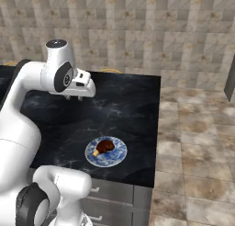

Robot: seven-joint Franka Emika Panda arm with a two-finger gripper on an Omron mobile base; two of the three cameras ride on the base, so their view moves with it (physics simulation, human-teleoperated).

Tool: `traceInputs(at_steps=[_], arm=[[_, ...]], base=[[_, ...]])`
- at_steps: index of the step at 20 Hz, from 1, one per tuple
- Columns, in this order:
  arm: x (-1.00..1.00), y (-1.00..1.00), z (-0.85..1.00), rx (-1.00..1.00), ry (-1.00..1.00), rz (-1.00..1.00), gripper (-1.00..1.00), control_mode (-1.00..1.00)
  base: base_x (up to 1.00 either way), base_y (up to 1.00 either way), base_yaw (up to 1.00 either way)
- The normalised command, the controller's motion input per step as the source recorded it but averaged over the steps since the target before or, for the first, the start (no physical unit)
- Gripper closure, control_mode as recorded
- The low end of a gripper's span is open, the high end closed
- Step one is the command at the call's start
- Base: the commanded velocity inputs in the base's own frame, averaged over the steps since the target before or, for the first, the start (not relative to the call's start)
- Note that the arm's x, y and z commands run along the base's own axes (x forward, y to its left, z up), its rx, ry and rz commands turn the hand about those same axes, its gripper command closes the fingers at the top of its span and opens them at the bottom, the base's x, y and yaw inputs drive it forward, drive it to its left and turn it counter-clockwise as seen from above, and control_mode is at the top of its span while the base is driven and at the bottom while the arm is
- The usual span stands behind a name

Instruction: Place the steak on the top rack of the oven.

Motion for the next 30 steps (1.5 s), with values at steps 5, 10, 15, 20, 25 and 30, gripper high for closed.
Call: traceInputs(at_steps=[5,10,15,20,25,30], arm=[[-0.04,-0.02,-0.33,0.03,-0.01,0.0,-1.0,-1.0],[0.03,-0.09,-0.8,0.05,0.06,-0.09,-1.0,-1.0],[0.3,-0.88,-0.96,0.03,0.08,-0.19,-1.0,-1.0],[0.36,-0.35,-0.96,0.1,0.14,-0.24,-1.0,-1.0],[0.15,0.06,-0.56,0.03,0.09,-0.16,-1.0,-1.0],[-0.1,0.0,-0.35,0.0,0.07,-0.15,-1.0,-1.0]], base=[[0.0,0.0,0.0],[0.0,0.0,0.0],[0.0,0.0,0.0],[0.0,0.0,0.0],[0.0,0.0,0.0],[0.0,0.0,0.0]])
